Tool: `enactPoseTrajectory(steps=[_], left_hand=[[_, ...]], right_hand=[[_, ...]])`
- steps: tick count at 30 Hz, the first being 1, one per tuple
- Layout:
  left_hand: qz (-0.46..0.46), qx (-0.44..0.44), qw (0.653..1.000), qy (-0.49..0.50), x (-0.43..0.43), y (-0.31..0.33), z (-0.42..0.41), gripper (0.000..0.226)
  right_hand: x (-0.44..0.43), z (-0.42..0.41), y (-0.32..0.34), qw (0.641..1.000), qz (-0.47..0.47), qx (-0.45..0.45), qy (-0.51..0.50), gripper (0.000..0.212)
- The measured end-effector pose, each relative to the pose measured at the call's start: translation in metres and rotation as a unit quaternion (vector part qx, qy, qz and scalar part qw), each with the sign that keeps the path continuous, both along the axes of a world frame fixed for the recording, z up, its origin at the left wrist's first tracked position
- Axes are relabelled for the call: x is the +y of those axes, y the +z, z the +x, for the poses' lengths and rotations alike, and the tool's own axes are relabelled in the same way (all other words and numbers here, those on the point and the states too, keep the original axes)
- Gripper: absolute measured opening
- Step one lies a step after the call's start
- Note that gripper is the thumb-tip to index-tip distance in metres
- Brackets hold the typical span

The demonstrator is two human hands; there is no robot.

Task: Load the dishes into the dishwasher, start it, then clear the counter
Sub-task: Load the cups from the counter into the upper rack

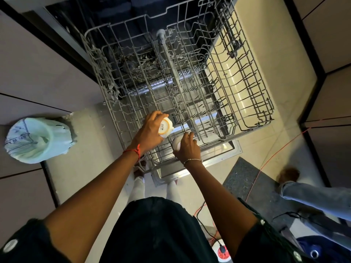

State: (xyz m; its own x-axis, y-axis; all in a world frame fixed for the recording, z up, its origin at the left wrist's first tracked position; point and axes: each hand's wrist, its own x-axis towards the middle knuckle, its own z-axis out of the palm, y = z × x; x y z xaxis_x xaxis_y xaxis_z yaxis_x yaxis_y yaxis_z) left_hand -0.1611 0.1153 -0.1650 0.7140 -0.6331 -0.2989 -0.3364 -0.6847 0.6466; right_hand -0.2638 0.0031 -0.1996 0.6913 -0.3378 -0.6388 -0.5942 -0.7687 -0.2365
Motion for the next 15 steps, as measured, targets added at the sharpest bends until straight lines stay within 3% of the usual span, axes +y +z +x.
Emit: enactPoseTrajectory(steps=[15], left_hand=[[0.006, -0.005, 1.000, -0.006, 0.003, -0.003, -0.003, 0.069]], right_hand=[[-0.011, 0.003, -0.001, 0.996, 0.033, -0.030, 0.080, 0.053]])
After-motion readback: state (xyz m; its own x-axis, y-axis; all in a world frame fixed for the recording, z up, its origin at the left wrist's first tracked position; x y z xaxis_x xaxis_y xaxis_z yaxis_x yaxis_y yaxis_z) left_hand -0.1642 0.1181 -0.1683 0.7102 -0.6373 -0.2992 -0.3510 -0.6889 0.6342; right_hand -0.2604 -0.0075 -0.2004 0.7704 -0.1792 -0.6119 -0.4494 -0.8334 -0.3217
